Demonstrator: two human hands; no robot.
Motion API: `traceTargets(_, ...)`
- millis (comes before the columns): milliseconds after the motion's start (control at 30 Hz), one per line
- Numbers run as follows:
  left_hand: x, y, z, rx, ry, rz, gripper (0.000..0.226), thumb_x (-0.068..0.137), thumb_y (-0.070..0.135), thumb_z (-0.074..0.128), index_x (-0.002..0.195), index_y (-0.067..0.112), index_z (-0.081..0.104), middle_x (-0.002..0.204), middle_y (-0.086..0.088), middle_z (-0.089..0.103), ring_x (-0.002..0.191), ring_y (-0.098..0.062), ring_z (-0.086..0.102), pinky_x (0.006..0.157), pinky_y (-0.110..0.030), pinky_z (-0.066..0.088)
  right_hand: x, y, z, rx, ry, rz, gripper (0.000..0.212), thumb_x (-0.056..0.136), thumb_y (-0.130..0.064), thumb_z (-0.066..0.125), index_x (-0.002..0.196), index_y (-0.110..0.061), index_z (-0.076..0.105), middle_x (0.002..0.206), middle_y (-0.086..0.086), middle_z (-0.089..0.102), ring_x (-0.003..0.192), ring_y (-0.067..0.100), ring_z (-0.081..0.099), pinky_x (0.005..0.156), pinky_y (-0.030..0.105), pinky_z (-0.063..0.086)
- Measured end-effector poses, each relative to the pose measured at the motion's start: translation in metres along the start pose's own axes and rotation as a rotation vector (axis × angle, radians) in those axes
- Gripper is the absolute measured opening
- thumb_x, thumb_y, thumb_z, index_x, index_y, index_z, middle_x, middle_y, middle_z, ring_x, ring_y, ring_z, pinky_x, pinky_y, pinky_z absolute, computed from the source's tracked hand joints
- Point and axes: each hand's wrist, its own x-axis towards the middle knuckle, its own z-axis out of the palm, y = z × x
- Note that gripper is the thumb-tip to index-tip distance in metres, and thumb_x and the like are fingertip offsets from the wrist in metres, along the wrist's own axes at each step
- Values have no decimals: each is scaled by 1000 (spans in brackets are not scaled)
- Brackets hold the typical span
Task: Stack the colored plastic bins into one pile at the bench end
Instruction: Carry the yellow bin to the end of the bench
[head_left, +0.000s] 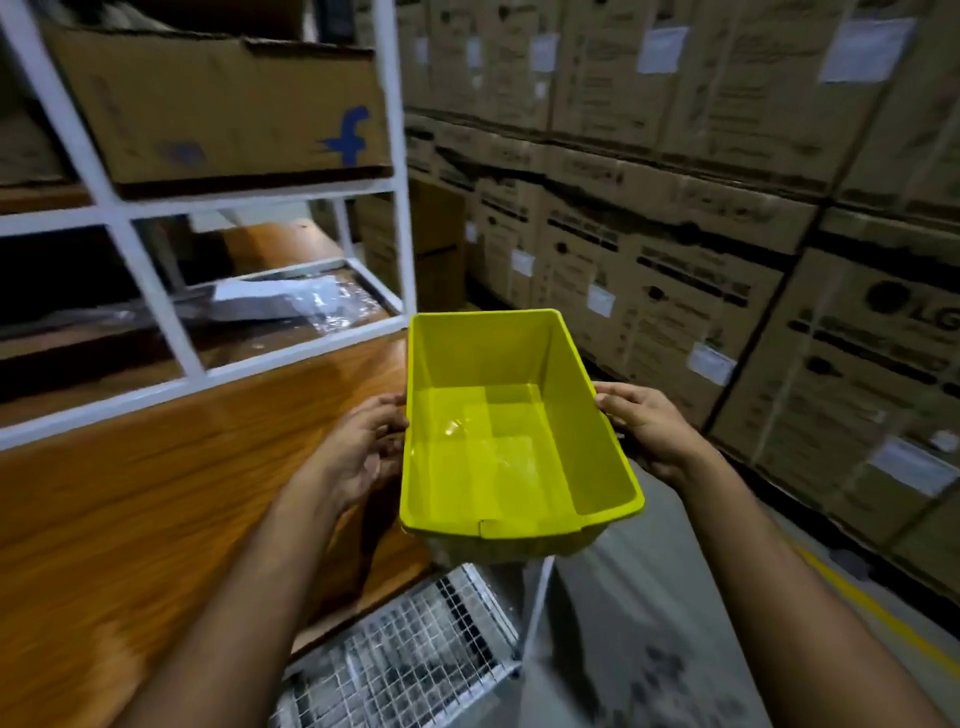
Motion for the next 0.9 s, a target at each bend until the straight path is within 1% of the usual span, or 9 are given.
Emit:
traceTargets(133, 6, 3, -8, -28, 157, 38, 30, 88, -1, 45, 102, 22, 59, 81, -3, 62, 59, -13, 53, 53, -23, 49, 48, -12, 13, -29, -151, -4, 22, 98, -15, 54, 116, -12, 68, 100, 9, 76, 89, 23, 70, 82, 41, 54)
traceTargets(233, 8, 3, -7, -101, 249, 67, 32, 89, -2, 45, 105, 21, 59, 84, -4, 63, 65, -16, 56, 52, -25, 53, 79, -21, 20, -45, -246, 9, 25, 99, -13, 51, 119, -8, 64, 104, 15, 71, 92, 28, 67, 85, 43, 52)
traceTargets(367, 12, -1, -3, -125, 355, 110, 33, 89, -2, 45, 110, 19, 58, 86, -4, 65, 70, -16, 58, 52, -27, 55, 113, -27, 26, -62, -335, 21, 25, 100, -11, 50, 121, -5, 63, 104, 18, 68, 93, 29, 63, 84, 40, 52)
traceTargets(500, 16, -8, 3, -134, 415, 131, 31, 89, -3, 47, 104, 19, 62, 80, -1, 69, 68, -15, 63, 55, -29, 53, 136, -24, 26, -73, -409, 32, 22, 99, -12, 50, 116, -8, 65, 101, 16, 68, 89, 26, 64, 76, 35, 53)
traceTargets(600, 20, -14, 9, -132, 440, 118, 30, 90, -2, 47, 102, 20, 63, 76, 1, 71, 65, -13, 64, 54, -28, 53, 148, -18, 23, -81, -426, 45, 21, 99, -13, 51, 113, -10, 67, 99, 18, 69, 87, 28, 63, 70, 34, 48)
traceTargets(667, 24, -19, 11, -132, 454, 105, 32, 90, -2, 47, 108, 20, 61, 83, -2, 69, 71, -16, 63, 58, -29, 53, 155, -13, 20, -93, -423, 51, 20, 99, -12, 52, 110, -12, 68, 90, 14, 72, 77, 23, 66, 57, 28, 45)
traceTargets(733, 28, -23, 13, -115, 463, 81, 35, 90, -2, 47, 113, 20, 61, 87, -3, 68, 75, -17, 62, 62, -29, 51, 160, -7, 18, -98, -418, 77, 19, 99, -11, 52, 110, -11, 68, 80, 6, 75, 66, 14, 70, 46, 23, 50)
traceTargets(833, 31, -29, 15, -106, 471, 51, 40, 90, -1, 48, 123, 18, 59, 92, -5, 67, 78, -18, 61, 68, -31, 49, 166, 6, 15, -84, -428, 119, 21, 98, -11, 52, 114, -8, 67, 82, 5, 75, 71, 14, 70, 53, 27, 58)
traceTargets(900, 33, -31, 16, -98, 478, 49, 41, 92, 0, 48, 127, 18, 58, 96, -6, 67, 80, -18, 61, 69, -31, 48, 169, 11, 13, -58, -434, 127, 23, 98, -11, 52, 116, -7, 66, 89, 9, 74, 73, 16, 70, 58, 28, 59)
